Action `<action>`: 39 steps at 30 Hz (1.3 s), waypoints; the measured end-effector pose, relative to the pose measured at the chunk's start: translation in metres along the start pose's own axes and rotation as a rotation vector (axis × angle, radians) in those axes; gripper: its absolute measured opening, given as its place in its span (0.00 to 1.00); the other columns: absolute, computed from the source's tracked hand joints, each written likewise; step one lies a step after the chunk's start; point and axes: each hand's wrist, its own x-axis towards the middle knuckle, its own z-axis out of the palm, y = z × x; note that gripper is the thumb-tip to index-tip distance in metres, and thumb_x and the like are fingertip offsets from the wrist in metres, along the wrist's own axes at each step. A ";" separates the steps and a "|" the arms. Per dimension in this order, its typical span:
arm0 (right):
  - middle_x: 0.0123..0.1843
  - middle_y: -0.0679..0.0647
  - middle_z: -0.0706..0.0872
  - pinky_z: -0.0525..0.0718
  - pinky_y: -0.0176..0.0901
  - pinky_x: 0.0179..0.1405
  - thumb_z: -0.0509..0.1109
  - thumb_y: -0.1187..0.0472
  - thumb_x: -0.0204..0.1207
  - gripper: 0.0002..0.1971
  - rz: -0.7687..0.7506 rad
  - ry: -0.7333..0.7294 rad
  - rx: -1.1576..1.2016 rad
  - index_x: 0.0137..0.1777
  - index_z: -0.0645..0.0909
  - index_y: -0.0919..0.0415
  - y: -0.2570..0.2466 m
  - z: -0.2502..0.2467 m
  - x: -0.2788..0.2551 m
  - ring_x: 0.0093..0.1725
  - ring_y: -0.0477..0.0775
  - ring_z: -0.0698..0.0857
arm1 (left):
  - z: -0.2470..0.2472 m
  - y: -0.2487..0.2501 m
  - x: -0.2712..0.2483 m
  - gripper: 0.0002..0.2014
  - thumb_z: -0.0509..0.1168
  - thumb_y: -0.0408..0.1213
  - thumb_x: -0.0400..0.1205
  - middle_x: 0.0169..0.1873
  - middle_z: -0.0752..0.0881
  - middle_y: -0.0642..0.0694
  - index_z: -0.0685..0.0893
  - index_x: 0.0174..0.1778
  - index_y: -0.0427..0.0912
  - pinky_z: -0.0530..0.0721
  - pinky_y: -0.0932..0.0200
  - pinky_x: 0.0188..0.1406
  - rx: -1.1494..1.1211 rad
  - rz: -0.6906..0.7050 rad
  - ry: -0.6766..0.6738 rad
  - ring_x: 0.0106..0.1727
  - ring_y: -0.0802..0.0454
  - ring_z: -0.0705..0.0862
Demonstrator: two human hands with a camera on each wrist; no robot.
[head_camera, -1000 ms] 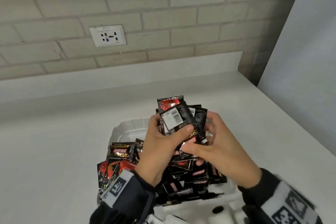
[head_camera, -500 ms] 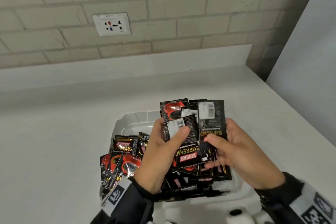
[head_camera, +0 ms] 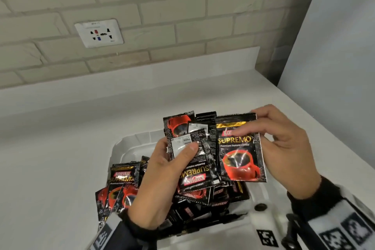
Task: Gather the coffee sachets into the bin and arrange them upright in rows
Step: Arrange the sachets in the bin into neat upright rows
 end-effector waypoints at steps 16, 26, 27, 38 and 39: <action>0.36 0.40 0.90 0.81 0.25 0.35 0.74 0.70 0.68 0.15 0.184 -0.260 0.025 0.42 0.87 0.46 -0.057 -0.004 0.073 0.34 0.36 0.86 | -0.063 0.038 -0.009 0.30 0.78 0.46 0.54 0.40 0.91 0.45 0.81 0.53 0.46 0.87 0.56 0.26 -0.089 0.218 0.157 0.35 0.49 0.90; 0.42 0.47 0.80 0.84 0.32 0.32 0.67 0.67 0.74 0.11 0.178 -0.677 -0.405 0.54 0.80 0.56 -0.044 0.098 0.135 0.37 0.45 0.80 | -0.099 0.043 -0.007 0.15 0.64 0.42 0.70 0.38 0.92 0.49 0.82 0.52 0.46 0.87 0.61 0.27 -0.230 0.228 0.246 0.34 0.55 0.90; 0.40 0.45 0.79 0.79 0.27 0.32 0.67 0.65 0.74 0.09 0.156 -0.697 -0.463 0.53 0.81 0.56 -0.041 0.109 0.138 0.38 0.45 0.79 | -0.103 0.044 -0.007 0.15 0.64 0.42 0.70 0.38 0.92 0.49 0.83 0.52 0.47 0.86 0.62 0.27 -0.227 0.232 0.261 0.34 0.56 0.90; 0.45 0.51 0.88 0.80 0.42 0.36 0.72 0.59 0.73 0.03 0.102 -1.008 -0.824 0.44 0.84 0.56 -0.001 0.189 0.141 0.46 0.55 0.87 | -0.134 0.044 -0.008 0.15 0.63 0.45 0.73 0.38 0.92 0.51 0.83 0.54 0.48 0.85 0.64 0.24 -0.279 0.207 0.351 0.34 0.58 0.90; 0.45 0.53 0.89 0.80 0.41 0.34 0.72 0.59 0.72 0.04 0.092 -1.024 -0.840 0.45 0.85 0.58 0.002 0.193 0.139 0.46 0.56 0.87 | -0.135 0.043 -0.008 0.15 0.63 0.45 0.72 0.37 0.92 0.51 0.83 0.53 0.48 0.84 0.64 0.23 -0.282 0.204 0.354 0.34 0.58 0.90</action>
